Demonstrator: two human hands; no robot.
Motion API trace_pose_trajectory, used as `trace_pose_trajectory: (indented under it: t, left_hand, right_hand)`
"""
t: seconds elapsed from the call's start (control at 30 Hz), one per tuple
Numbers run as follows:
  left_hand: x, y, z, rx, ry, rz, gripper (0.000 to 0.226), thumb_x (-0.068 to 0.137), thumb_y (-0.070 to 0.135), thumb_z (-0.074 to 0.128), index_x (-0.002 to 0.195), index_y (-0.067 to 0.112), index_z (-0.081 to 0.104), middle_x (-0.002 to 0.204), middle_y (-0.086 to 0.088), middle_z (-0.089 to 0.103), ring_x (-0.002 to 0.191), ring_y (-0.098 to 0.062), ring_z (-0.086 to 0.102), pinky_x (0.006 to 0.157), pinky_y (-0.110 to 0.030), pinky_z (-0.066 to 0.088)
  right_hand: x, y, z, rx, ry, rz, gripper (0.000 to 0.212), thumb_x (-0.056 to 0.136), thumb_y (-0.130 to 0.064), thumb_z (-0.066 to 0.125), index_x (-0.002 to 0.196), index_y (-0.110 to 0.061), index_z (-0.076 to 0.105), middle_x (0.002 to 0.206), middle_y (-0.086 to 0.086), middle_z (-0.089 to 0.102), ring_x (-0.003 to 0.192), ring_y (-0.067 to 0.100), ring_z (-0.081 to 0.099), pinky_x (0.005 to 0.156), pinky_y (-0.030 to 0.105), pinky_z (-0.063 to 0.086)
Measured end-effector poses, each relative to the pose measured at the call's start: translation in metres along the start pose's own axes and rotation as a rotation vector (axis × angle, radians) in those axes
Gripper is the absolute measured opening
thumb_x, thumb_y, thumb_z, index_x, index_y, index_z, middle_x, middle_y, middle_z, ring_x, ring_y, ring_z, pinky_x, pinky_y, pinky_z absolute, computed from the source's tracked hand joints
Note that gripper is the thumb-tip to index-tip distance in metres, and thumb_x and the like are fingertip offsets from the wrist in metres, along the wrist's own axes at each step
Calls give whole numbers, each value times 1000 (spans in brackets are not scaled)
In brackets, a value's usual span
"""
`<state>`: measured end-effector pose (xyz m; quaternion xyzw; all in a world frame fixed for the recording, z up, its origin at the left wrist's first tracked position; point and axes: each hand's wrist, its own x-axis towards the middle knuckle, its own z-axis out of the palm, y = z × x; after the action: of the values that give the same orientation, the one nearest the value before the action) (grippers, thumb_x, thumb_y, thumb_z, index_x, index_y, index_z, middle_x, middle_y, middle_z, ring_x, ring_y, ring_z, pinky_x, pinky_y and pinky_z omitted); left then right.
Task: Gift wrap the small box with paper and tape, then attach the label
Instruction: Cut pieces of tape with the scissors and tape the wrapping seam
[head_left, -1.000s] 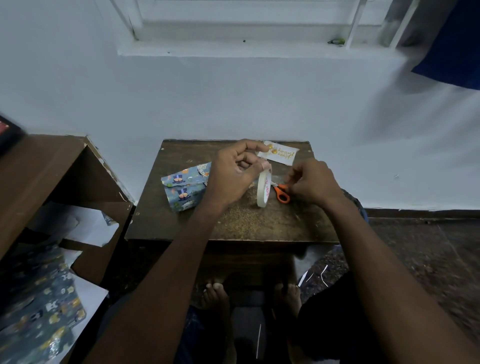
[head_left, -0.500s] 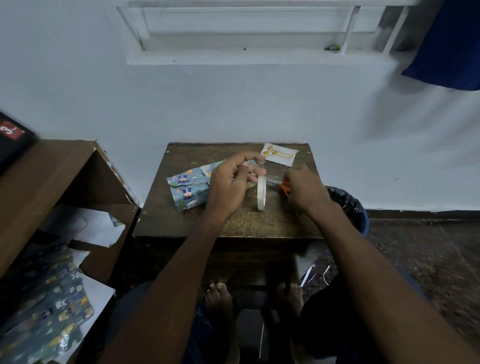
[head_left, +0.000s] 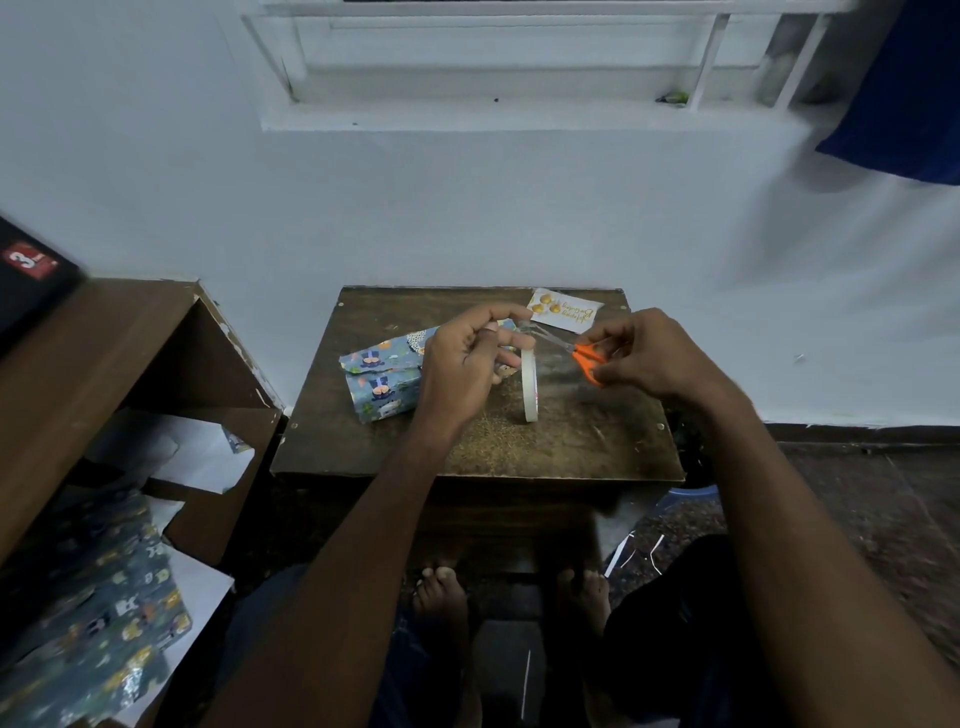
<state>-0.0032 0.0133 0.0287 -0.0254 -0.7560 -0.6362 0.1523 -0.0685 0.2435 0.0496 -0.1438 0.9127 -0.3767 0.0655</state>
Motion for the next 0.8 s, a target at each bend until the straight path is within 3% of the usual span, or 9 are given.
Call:
trace_pose_trajectory:
  t: [0.07, 0.23, 0.43, 0.57, 0.8]
  left_hand:
    - [1, -1, 0, 14, -9, -6, 39, 111, 7, 40, 119, 22, 75, 94, 0, 82, 78, -16, 73, 58, -22, 50]
    - [3, -1, 0, 39, -14, -15, 40, 111, 8, 39, 122, 23, 75, 96, 2, 81, 79, -16, 74, 58, -24, 51]
    - [4, 1, 4, 87, -17, -1, 41, 110, 6, 40, 123, 23, 75, 98, 3, 81, 79, -13, 75, 56, -22, 50]
    - [4, 2, 6, 94, -19, 0, 42, 110, 6, 40, 122, 25, 76, 102, 3, 81, 80, -14, 75, 57, -21, 51]
    - [5, 2, 7, 110, -11, 11, 44, 109, 4, 40, 121, 27, 76, 105, 0, 79, 79, -15, 76, 57, -22, 52]
  right_hand:
    - [-1, -1, -7, 54, -22, -34, 40, 71, 3, 87, 99, -24, 81, 88, -1, 78, 79, 12, 73, 72, 22, 57]
    - [-6, -11, -21, 95, -94, -98, 47, 70, 7, 86, 105, -24, 82, 90, -7, 80, 84, 9, 77, 81, 25, 58]
    - [-2, -21, -21, -44, -73, -122, 48, 68, 0, 89, 104, -30, 84, 87, -12, 79, 85, 13, 73, 79, 31, 57]
    - [-1, -23, -19, -74, -57, -127, 47, 68, -3, 90, 104, -32, 84, 82, -15, 76, 73, 4, 66, 70, 26, 51]
    - [1, -22, -17, -87, -9, -149, 45, 70, -6, 88, 106, -32, 84, 95, -5, 78, 87, 18, 70, 78, 37, 57]
